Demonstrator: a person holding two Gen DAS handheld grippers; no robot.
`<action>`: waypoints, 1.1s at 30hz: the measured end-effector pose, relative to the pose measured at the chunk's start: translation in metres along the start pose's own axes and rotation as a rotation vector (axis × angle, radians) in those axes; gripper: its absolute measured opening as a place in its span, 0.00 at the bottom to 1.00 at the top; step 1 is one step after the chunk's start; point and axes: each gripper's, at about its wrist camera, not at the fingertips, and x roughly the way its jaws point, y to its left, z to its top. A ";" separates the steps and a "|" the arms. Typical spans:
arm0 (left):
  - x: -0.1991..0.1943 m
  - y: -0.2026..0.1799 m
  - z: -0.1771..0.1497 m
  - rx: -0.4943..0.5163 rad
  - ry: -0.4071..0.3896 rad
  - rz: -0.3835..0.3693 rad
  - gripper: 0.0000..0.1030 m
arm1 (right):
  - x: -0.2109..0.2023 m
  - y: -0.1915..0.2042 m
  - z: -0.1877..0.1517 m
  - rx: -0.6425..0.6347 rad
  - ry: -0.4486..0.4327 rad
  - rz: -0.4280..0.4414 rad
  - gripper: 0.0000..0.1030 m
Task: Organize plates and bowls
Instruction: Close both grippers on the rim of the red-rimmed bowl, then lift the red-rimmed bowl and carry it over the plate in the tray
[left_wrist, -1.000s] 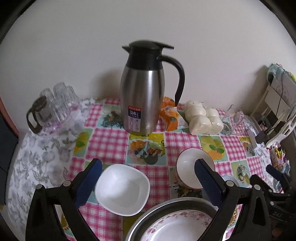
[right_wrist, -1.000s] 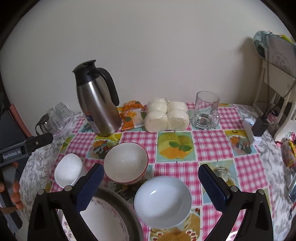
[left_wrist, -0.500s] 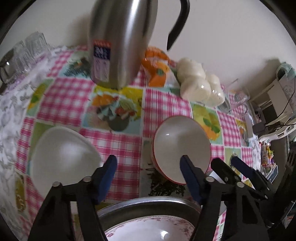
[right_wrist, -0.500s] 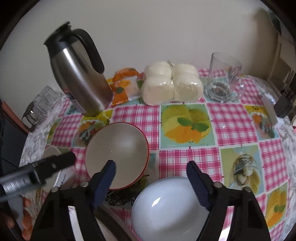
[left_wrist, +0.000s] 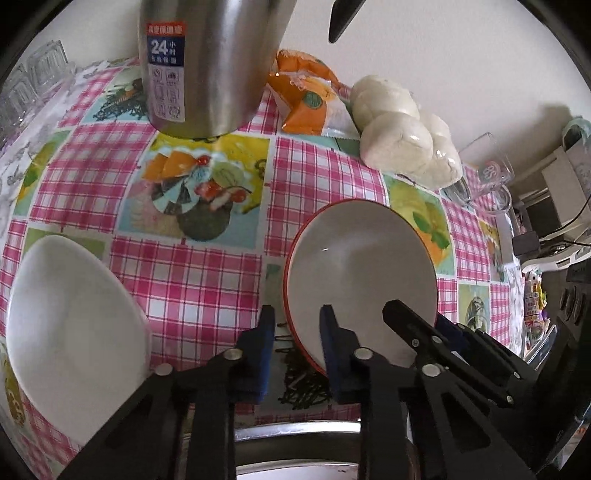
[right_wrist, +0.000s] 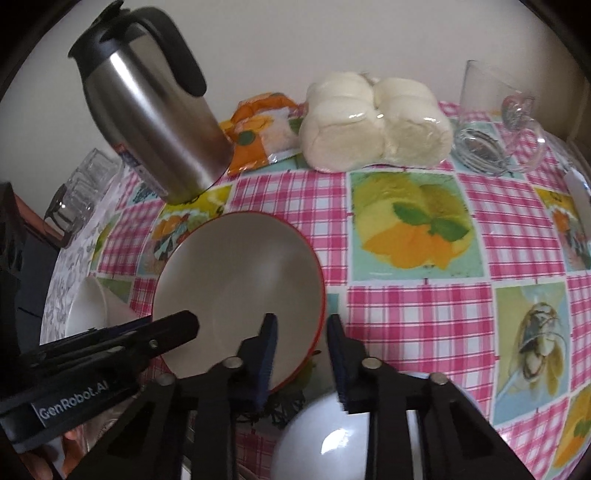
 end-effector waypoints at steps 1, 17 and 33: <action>0.003 -0.001 0.001 -0.001 0.002 -0.004 0.17 | 0.001 0.001 0.000 -0.004 0.003 -0.012 0.21; -0.050 -0.023 -0.006 0.099 -0.165 0.011 0.16 | -0.038 0.003 -0.001 0.001 -0.099 -0.006 0.20; -0.114 -0.037 -0.077 0.165 -0.294 0.055 0.16 | -0.114 0.016 -0.051 -0.012 -0.199 0.021 0.20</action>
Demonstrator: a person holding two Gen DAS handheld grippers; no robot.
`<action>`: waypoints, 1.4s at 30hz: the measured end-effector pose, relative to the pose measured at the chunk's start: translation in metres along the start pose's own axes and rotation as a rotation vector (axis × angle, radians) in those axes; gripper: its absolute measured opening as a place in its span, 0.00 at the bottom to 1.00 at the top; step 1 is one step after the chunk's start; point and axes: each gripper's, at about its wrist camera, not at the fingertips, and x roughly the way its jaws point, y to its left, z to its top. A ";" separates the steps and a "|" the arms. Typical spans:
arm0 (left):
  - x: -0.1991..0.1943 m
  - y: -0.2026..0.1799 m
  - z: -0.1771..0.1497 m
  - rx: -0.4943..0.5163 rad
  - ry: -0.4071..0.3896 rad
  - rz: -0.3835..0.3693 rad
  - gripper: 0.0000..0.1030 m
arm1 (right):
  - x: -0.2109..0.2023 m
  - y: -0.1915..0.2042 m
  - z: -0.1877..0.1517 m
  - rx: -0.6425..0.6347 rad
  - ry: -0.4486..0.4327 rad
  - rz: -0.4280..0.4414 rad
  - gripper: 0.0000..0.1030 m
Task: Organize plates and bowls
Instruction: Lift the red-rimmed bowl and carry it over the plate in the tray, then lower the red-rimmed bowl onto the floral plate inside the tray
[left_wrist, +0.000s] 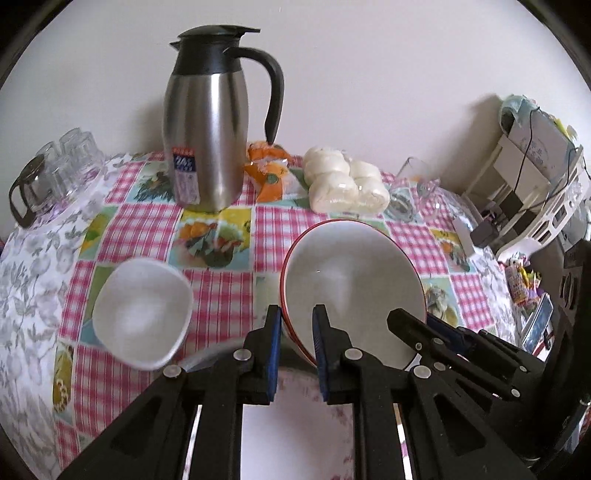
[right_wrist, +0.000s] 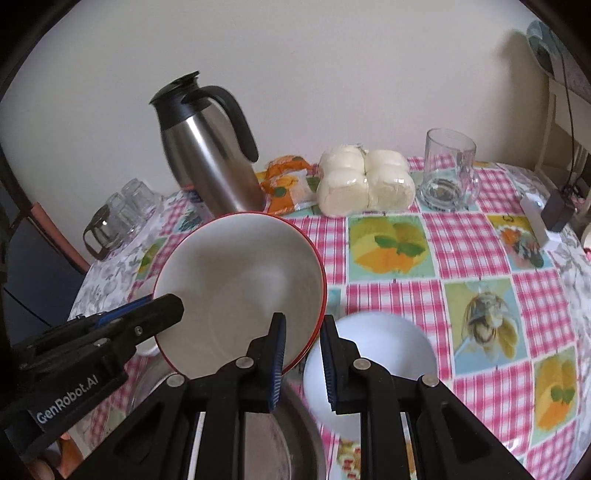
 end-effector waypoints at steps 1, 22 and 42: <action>-0.001 0.002 -0.006 -0.009 0.003 0.002 0.16 | -0.002 0.000 -0.004 0.000 0.002 0.001 0.20; -0.030 0.043 -0.084 -0.171 -0.027 -0.006 0.17 | -0.016 0.035 -0.076 -0.039 0.042 0.054 0.20; -0.031 0.070 -0.121 -0.311 0.005 -0.078 0.17 | -0.016 0.047 -0.108 -0.037 0.052 0.023 0.20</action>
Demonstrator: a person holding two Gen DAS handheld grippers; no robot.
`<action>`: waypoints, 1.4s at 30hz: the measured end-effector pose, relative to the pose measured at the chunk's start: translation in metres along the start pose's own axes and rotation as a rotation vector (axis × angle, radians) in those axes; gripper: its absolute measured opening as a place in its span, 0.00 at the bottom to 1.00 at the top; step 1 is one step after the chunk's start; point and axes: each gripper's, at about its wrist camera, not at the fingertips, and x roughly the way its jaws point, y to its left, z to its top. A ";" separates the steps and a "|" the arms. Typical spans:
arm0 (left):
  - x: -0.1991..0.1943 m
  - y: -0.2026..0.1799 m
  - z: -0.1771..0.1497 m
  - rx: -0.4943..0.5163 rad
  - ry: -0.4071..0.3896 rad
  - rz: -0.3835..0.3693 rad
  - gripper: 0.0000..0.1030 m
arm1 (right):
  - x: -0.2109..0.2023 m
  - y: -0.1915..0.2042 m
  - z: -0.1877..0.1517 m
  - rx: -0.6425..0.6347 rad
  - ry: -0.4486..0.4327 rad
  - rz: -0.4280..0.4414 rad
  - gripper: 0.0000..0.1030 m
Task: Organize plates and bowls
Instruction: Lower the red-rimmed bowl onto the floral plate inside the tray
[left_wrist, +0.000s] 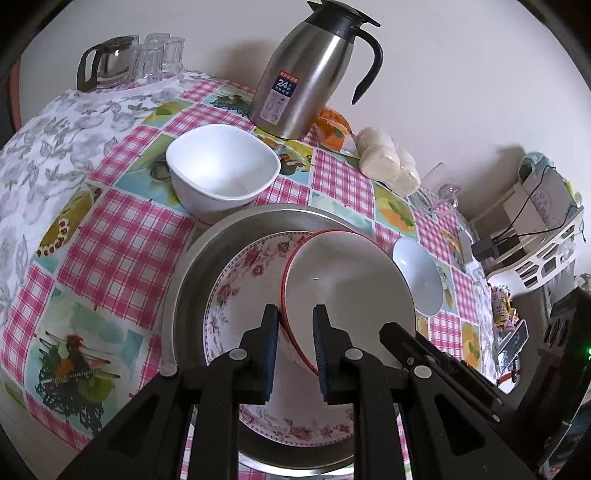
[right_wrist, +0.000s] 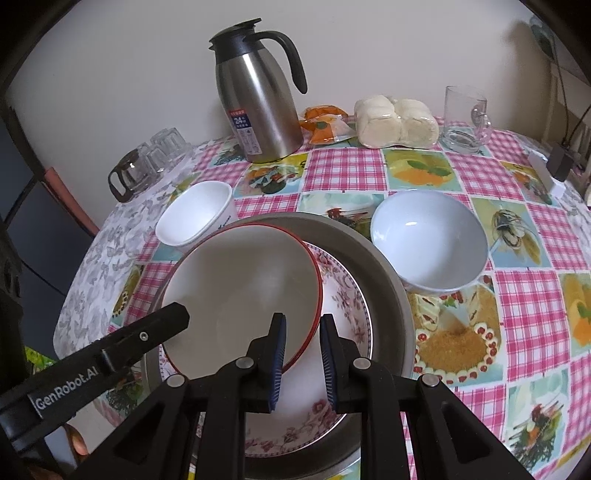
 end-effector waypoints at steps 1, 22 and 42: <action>0.000 0.000 0.000 -0.004 0.002 -0.002 0.17 | -0.001 0.001 -0.001 0.004 -0.003 -0.006 0.20; -0.016 -0.006 0.000 0.022 -0.013 0.021 0.25 | -0.021 0.004 -0.018 0.061 -0.070 -0.080 0.22; -0.028 0.010 0.004 0.028 -0.064 0.234 0.78 | -0.037 -0.004 -0.021 0.057 -0.074 -0.162 0.69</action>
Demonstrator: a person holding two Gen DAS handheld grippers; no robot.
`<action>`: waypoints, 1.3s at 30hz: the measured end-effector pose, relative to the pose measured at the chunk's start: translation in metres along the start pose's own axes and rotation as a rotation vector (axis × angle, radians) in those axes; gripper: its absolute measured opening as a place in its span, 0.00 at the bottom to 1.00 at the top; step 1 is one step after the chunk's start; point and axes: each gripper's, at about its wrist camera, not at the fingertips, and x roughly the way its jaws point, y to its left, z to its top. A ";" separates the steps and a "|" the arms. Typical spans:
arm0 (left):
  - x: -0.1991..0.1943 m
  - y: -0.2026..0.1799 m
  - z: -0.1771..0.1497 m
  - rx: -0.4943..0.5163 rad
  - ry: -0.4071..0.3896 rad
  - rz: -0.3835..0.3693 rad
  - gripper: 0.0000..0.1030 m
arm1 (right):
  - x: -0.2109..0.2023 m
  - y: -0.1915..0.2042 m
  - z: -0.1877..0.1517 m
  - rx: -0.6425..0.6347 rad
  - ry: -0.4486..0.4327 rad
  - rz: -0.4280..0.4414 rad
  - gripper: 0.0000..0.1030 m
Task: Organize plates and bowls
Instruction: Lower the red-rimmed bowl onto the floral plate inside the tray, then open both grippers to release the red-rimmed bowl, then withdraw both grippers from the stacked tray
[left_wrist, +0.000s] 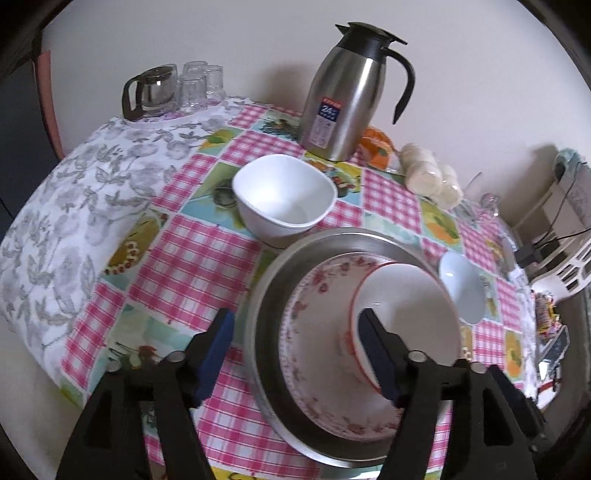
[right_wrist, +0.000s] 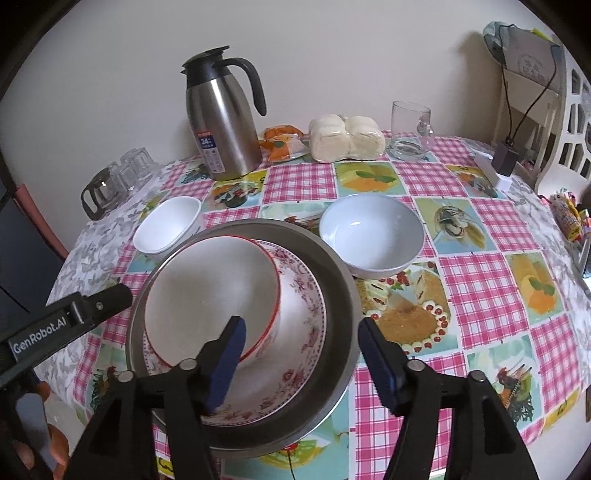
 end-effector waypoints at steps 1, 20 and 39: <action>0.001 0.001 0.000 0.000 0.001 0.006 0.81 | 0.000 0.000 0.000 0.001 0.000 -0.005 0.71; 0.005 0.005 -0.001 0.055 -0.031 0.162 0.95 | -0.002 -0.016 0.001 0.036 -0.004 -0.027 0.98; 0.001 0.012 0.005 0.078 -0.091 0.172 0.96 | -0.011 -0.029 0.003 0.060 -0.052 -0.014 1.00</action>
